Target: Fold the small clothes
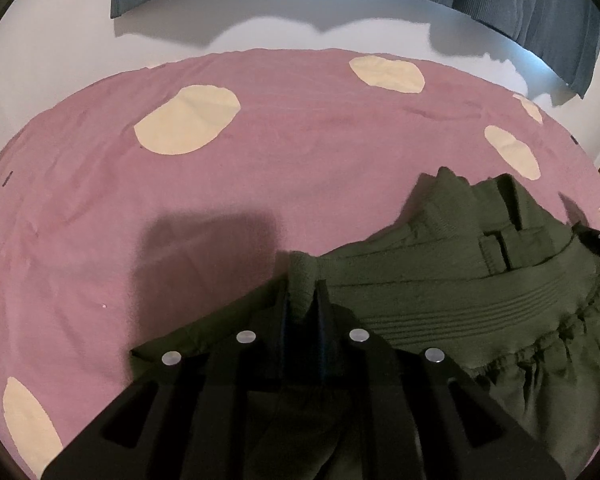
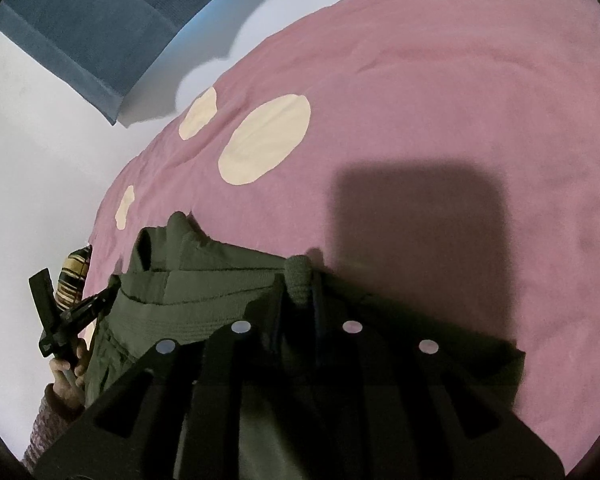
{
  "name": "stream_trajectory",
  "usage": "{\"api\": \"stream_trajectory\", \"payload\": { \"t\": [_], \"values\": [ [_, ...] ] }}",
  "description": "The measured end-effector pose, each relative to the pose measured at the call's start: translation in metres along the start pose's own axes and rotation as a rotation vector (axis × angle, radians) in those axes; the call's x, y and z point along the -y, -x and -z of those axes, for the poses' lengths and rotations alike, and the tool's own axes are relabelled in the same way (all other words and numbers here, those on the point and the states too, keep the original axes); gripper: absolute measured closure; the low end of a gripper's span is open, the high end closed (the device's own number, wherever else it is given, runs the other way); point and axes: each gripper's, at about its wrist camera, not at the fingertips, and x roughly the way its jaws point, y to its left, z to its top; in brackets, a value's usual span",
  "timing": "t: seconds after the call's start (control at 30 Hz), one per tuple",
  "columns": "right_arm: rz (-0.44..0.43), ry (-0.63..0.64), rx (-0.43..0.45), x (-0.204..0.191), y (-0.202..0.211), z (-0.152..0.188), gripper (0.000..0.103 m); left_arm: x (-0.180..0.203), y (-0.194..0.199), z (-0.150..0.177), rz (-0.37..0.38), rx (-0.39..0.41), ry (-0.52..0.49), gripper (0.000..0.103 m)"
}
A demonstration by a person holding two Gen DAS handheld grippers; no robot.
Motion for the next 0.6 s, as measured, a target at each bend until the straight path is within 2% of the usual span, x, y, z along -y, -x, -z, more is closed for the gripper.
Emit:
{"api": "stream_trajectory", "payload": {
  "t": [0.07, 0.17, 0.23, 0.33, 0.47, 0.53, 0.6],
  "values": [
    [0.014, -0.003, 0.013, -0.003, 0.006, 0.001, 0.086, 0.001, 0.001, -0.001, -0.018, -0.006, -0.002, 0.084],
    [0.039, -0.004, 0.041, -0.007, 0.022, 0.006, 0.073, 0.003, 0.008, -0.002, -0.064, -0.011, 0.003, 0.06],
    [0.038, -0.004, 0.061, -0.008, 0.036, 0.01, 0.06, 0.003, 0.018, 0.001, -0.044, -0.007, 0.012, 0.044],
    [0.001, -0.018, 0.104, -0.01, 0.068, 0.021, 0.044, 0.0, 0.04, 0.01, -0.011, -0.004, 0.019, 0.033],
    [-0.033, -0.042, 0.135, -0.008, 0.109, 0.047, 0.036, -0.01, 0.08, 0.034, 0.033, 0.03, 0.065, 0.027],
    [-0.026, -0.062, 0.14, -0.005, 0.126, 0.066, 0.031, -0.02, 0.101, 0.054, 0.062, 0.045, 0.123, 0.024],
    [-0.03, -0.089, 0.128, 0.003, 0.139, 0.089, 0.03, -0.032, 0.118, 0.079, 0.082, 0.039, 0.179, 0.024]
  ]
}}
